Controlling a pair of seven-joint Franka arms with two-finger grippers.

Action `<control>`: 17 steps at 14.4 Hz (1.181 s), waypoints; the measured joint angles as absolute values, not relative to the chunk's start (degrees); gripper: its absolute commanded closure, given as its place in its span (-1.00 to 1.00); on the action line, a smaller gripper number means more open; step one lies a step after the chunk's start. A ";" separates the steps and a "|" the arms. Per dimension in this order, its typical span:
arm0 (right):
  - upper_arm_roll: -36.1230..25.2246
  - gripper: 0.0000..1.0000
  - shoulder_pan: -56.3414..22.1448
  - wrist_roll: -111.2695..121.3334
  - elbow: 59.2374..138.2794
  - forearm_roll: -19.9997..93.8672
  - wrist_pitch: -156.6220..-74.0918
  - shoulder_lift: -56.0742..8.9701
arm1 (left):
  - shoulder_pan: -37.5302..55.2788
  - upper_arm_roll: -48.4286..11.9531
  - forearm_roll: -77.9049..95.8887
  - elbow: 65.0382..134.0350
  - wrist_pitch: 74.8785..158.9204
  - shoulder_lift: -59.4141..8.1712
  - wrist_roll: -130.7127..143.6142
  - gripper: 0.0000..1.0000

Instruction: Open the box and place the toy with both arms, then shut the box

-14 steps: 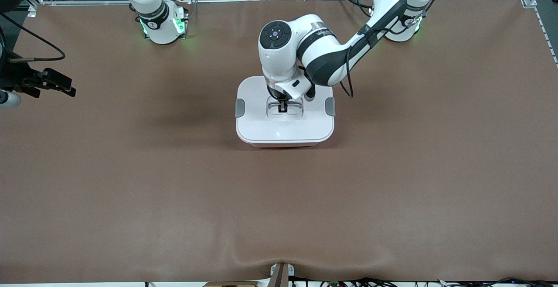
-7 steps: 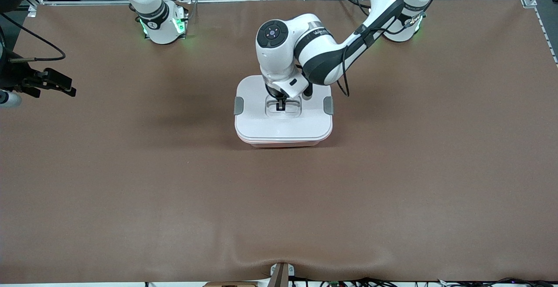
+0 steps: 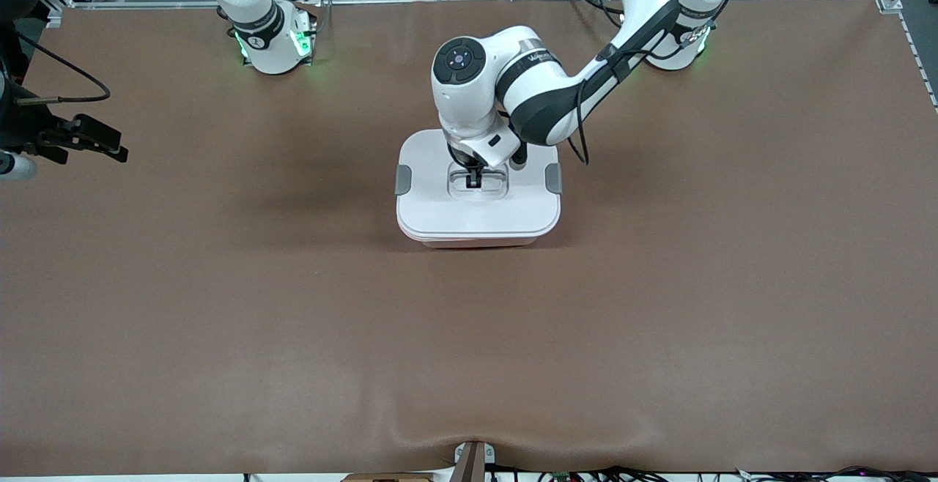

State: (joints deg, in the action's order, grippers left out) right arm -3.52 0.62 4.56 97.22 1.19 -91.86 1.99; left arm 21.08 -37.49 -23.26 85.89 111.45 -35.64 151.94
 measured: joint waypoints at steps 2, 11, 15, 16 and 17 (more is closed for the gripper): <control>-3.52 -1.00 0.62 4.56 97.21 1.19 -91.86 1.99 | 21.08 -37.49 -23.26 85.89 111.64 -35.66 151.94 1.00; -3.52 -1.00 0.62 4.55 97.04 1.19 -91.91 2.00 | 21.08 -37.47 -23.26 85.87 112.27 -35.66 151.99 1.00; -3.52 -1.00 0.61 4.55 96.99 1.19 -91.91 2.01 | 21.07 -37.40 -23.26 85.87 112.27 -35.66 152.16 1.00; -3.50 -1.00 0.59 4.55 96.98 1.19 -91.91 2.01 | 21.04 -37.34 -23.26 85.87 112.28 -35.67 152.39 1.00; -3.49 -1.00 0.52 4.55 96.98 1.19 -91.90 2.01 | 21.00 -37.29 -23.26 85.87 112.28 -35.69 152.88 1.00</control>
